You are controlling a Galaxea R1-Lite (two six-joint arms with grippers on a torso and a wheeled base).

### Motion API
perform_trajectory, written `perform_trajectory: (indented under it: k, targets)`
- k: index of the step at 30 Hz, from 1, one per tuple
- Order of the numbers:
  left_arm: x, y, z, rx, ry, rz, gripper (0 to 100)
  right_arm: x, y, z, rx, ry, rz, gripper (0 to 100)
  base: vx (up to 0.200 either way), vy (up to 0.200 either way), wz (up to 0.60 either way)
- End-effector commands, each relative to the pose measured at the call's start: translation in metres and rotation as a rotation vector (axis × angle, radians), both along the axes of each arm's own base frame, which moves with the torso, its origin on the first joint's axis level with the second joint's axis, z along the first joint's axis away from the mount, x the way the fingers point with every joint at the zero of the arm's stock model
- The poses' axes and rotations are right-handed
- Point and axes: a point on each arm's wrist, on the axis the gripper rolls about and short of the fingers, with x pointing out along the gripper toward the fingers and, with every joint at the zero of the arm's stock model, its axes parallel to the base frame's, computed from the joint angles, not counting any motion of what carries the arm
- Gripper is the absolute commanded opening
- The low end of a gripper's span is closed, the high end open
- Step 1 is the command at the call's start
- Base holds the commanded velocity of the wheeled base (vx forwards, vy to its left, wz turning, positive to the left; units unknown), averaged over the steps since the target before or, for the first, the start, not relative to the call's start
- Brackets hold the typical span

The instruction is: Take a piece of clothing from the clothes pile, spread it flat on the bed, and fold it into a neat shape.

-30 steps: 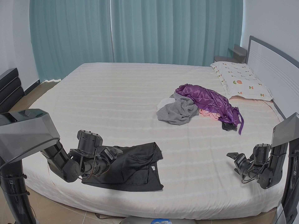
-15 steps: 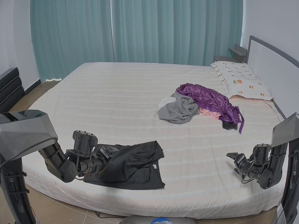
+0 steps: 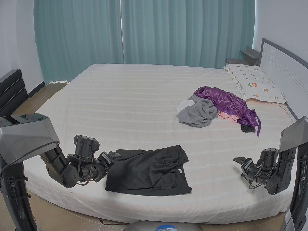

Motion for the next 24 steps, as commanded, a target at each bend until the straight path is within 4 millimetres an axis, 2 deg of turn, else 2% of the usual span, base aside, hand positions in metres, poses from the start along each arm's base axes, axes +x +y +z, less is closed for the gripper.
perform_trajectory:
  k: [1,8,12,15,18,23,24]
  targets:
    - [0.0,0.0,-0.001,0.001,0.003,0.001,100,0.0,0.0,0.0,0.0,-0.002,0.0,100,0.0,0.2,0.0]
    - [0.0,0.0,-0.001,0.002,0.001,-0.002,100,0.002,0.0,0.001,-0.012,-0.012,-0.004,100,0.0,0.2,0.0]
    - [0.0,0.0,-0.001,0.002,0.001,-0.002,100,0.002,0.007,0.016,-0.034,-0.061,0.029,100,0.0,0.2,0.0]
    - [0.001,0.0,0.0,0.001,-0.002,0.0,100,-0.003,0.022,0.03,-0.046,-0.093,0.08,100,0.0,0.2,0.0]
    - [0.001,-0.001,0.0,0.0,-0.003,-0.002,100,-0.008,0.046,0.035,-0.059,-0.101,0.153,100,0.0,0.2,0.0]
    - [0.001,-0.002,-0.001,0.006,-0.002,-0.008,100,-0.006,0.084,0.033,-0.153,-0.088,0.274,100,0.0,0.0,0.0]
    - [0.001,-0.002,-0.001,0.006,-0.002,-0.008,100,-0.005,0.086,0.033,-0.162,-0.086,0.28,100,0.0,0.0,0.0]
